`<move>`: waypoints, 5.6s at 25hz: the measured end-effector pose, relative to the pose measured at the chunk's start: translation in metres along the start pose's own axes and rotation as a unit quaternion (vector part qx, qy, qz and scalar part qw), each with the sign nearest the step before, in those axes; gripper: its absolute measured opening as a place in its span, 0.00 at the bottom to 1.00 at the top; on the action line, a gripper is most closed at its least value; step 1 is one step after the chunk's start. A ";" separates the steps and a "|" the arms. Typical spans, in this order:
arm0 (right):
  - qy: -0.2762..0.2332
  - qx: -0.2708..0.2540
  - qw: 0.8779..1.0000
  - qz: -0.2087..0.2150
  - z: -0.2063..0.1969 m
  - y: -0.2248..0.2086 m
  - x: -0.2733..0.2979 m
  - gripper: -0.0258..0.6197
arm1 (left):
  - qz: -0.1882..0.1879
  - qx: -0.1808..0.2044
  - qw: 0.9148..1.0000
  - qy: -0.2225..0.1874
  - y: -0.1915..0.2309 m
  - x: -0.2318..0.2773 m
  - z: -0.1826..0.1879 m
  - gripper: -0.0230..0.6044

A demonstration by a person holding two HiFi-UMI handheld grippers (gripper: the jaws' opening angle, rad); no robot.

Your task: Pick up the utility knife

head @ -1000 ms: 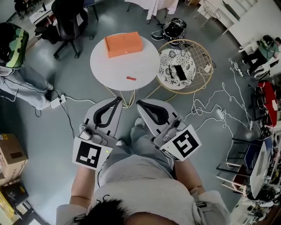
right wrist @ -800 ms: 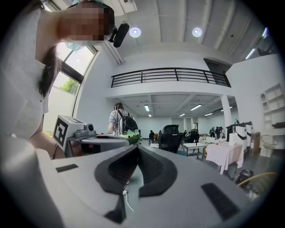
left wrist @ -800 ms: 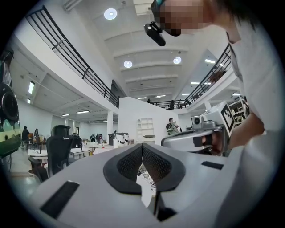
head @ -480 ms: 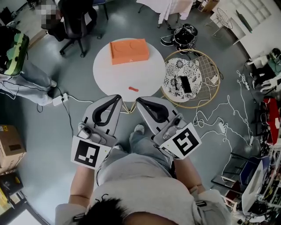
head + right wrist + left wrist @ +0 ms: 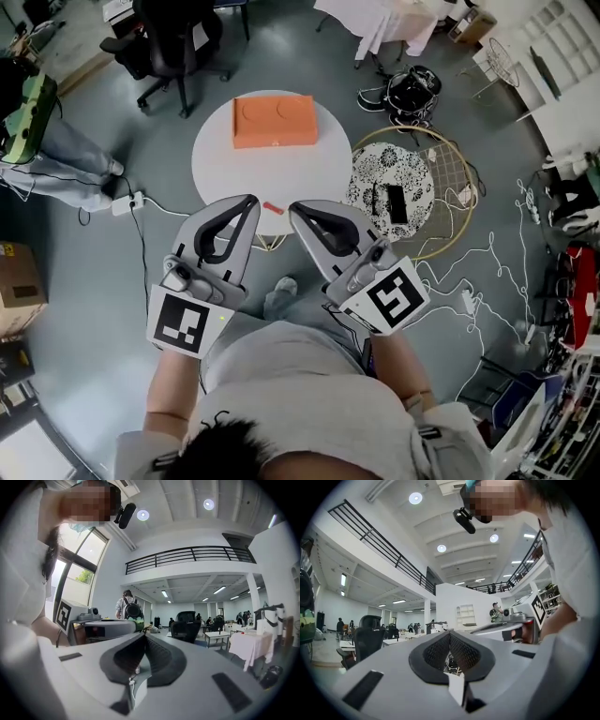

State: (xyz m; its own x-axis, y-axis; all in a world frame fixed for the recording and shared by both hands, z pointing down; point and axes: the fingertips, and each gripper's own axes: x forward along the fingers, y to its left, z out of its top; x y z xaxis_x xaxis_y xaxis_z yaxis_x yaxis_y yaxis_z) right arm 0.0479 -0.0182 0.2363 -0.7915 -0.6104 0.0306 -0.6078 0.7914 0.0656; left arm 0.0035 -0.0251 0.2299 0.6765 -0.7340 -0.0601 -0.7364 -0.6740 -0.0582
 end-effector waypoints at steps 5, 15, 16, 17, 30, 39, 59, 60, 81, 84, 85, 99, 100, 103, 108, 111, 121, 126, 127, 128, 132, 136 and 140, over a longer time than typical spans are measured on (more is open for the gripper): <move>-0.003 0.008 1.000 0.026 -0.008 -0.021 -0.011 0.05 | 0.028 0.006 1.000 -0.007 -0.010 0.022 0.002 0.05; 0.008 0.027 0.999 0.041 -0.032 -0.040 0.002 0.06 | 0.043 0.015 0.999 0.020 -0.005 0.031 -0.012 0.05; 0.011 0.028 0.999 0.041 -0.034 -0.040 0.006 0.06 | 0.043 0.014 0.999 0.022 -0.002 0.031 -0.013 0.05; 0.014 0.029 0.999 0.041 -0.037 -0.041 0.010 0.06 | 0.043 0.014 0.999 0.024 0.001 0.030 -0.015 0.05; 0.083 0.026 0.996 0.016 -0.085 -0.057 0.056 0.06 | 0.022 -0.004 0.999 0.036 0.049 0.037 -0.032 0.05; 0.158 0.035 0.987 0.006 -0.144 -0.069 0.085 0.07 | -0.007 -0.014 0.999 0.051 0.080 0.052 -0.053 0.05; 0.329 0.070 0.941 0.031 -0.291 -0.052 0.090 0.11 | -0.060 -0.057 0.993 0.085 0.099 0.077 -0.112 0.05; 0.334 0.073 0.939 0.032 -0.295 -0.050 0.090 0.11 | -0.062 -0.059 0.992 0.087 0.099 0.078 -0.115 0.05; 0.461 0.043 0.885 0.056 -0.389 -0.044 0.076 0.14 | -0.056 -0.076 0.990 0.108 0.116 0.073 -0.144 0.05; 0.465 0.037 0.883 0.053 -0.391 -0.045 0.076 0.15 | -0.055 -0.078 0.989 0.110 0.117 0.072 -0.145 0.05; 0.465 0.034 0.883 0.052 -0.390 -0.045 0.076 0.15 | -0.055 -0.079 0.989 0.110 0.117 0.072 -0.146 0.05; 0.503 -0.008 0.863 0.050 -0.393 -0.042 0.077 0.13 | -0.053 -0.087 0.989 0.108 0.115 0.073 -0.148 0.05; 0.501 -0.004 0.864 0.046 -0.393 -0.042 0.077 0.13 | -0.053 -0.086 0.989 0.109 0.114 0.073 -0.148 0.05; 0.493 0.008 0.869 0.039 -0.390 -0.042 0.076 0.13 | -0.054 -0.082 0.989 0.110 0.111 0.070 -0.146 0.05; 0.463 0.017 0.886 0.033 -0.368 -0.039 0.085 0.13 | -0.043 -0.078 0.990 0.113 0.117 0.065 -0.145 0.05; 0.434 0.033 0.900 0.019 -0.347 -0.045 0.089 0.13 | -0.038 -0.077 0.991 0.106 0.113 0.066 -0.140 0.05; 0.298 0.070 0.952 -0.027 -0.246 -0.063 0.087 0.13 | -0.046 -0.057 0.993 0.091 0.080 0.065 -0.116 0.05; 0.226 0.065 0.971 -0.044 -0.191 -0.073 0.077 0.13 | -0.046 -0.044 0.995 0.076 0.063 0.068 -0.102 0.05; 0.212 0.064 0.974 -0.045 -0.179 -0.074 0.071 0.13 | -0.046 -0.040 0.995 0.073 0.056 0.069 -0.097 0.05; 0.197 0.062 0.977 -0.045 -0.167 -0.075 0.061 0.13 | -0.046 -0.036 0.996 0.071 0.046 0.070 -0.092 0.05; 0.143 0.050 0.987 -0.044 -0.121 -0.077 0.030 0.13 | -0.043 -0.028 0.997 0.059 0.016 0.074 -0.073 0.05; 0.099 0.046 0.993 -0.049 -0.086 -0.076 0.029 0.13 | -0.047 -0.020 0.998 0.048 0.019 0.074 -0.066 0.05; 0.057 0.040 0.997 -0.042 -0.055 -0.071 0.016 0.13 | -0.049 -0.011 0.998 0.041 0.009 0.075 -0.058 0.05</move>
State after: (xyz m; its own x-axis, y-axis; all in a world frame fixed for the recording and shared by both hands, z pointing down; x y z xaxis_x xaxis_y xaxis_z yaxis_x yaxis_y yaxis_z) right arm 0.0824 -0.0858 0.2874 -0.7274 -0.6716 0.1409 -0.6791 0.7340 -0.0068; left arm 0.0474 -0.0910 0.2825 0.7431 -0.6687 0.0270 -0.6677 -0.7435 -0.0368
